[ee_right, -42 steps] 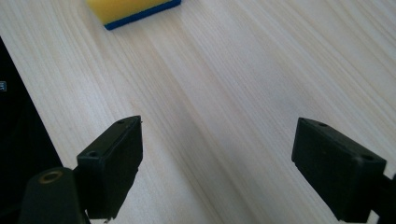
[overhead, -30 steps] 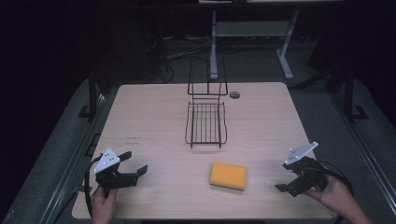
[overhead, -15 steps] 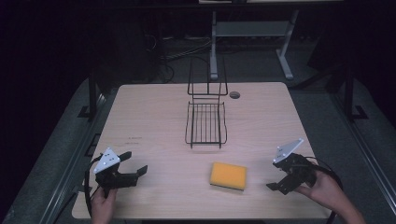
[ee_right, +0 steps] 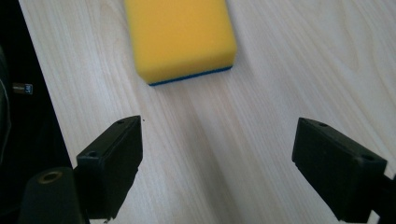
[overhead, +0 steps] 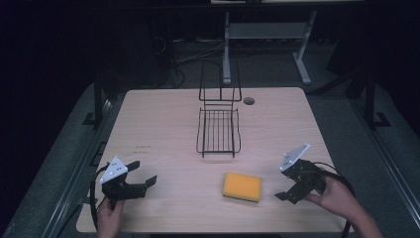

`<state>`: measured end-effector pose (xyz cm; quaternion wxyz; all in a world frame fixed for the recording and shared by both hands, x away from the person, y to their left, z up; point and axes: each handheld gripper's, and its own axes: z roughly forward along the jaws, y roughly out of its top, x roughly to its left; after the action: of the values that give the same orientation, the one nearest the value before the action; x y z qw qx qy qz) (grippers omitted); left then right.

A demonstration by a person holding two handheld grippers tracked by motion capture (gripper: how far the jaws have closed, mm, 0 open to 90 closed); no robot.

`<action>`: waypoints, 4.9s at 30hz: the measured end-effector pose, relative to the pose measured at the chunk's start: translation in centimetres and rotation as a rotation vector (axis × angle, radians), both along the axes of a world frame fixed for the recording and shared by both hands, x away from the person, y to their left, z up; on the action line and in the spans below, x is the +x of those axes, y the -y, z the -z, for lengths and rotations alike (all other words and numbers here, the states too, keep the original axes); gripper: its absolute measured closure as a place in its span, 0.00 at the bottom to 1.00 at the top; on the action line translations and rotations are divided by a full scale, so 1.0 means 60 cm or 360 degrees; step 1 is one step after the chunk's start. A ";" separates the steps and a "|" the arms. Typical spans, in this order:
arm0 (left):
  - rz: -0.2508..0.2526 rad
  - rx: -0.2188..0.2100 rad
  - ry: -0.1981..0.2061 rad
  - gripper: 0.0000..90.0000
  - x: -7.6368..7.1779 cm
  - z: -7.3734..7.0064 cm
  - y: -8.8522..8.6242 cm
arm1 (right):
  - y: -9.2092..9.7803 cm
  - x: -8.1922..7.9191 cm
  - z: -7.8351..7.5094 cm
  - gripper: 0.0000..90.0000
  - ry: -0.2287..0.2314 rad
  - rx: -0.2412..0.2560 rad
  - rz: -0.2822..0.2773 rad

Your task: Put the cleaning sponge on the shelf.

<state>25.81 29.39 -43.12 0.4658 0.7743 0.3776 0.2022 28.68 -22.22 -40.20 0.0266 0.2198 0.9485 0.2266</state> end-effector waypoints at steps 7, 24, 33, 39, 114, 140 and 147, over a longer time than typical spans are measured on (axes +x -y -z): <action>0.0001 -0.0002 0.0002 0.16 0.000 -0.001 0.000 | -0.012 0.005 -0.003 0.18 -0.0005 -0.0011 -0.0025; 0.0001 0.0000 -0.0005 0.16 0.001 0.000 0.000 | -0.043 0.018 -0.006 0.17 -0.0020 -0.0032 -0.0091; 0.0002 0.0000 -0.0003 0.16 0.001 -0.001 -0.001 | -0.071 0.025 -0.004 0.17 -0.0029 -0.0038 -0.0149; 0.0000 -0.0003 -0.0006 0.16 0.002 0.000 -0.001 | -0.081 0.027 -0.004 0.17 -0.0033 -0.0037 -0.0171; 0.0033 -0.0007 -0.0019 0.16 0.004 0.000 0.003 | -0.179 0.045 0.070 0.15 -0.0057 -0.0081 -0.0292; 0.0028 -0.0008 -0.0017 0.16 0.004 0.000 0.003 | -0.173 0.047 0.070 0.24 -0.0052 -0.0060 -0.0298; 0.0027 -0.0011 -0.0017 0.16 0.003 -0.001 0.003 | -0.177 0.049 0.056 0.24 -0.0034 -0.0067 -0.0302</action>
<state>26.02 29.23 -43.08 0.4682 0.7769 0.3742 0.1929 31.60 -11.61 -43.54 -0.0004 0.1308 0.9698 0.2059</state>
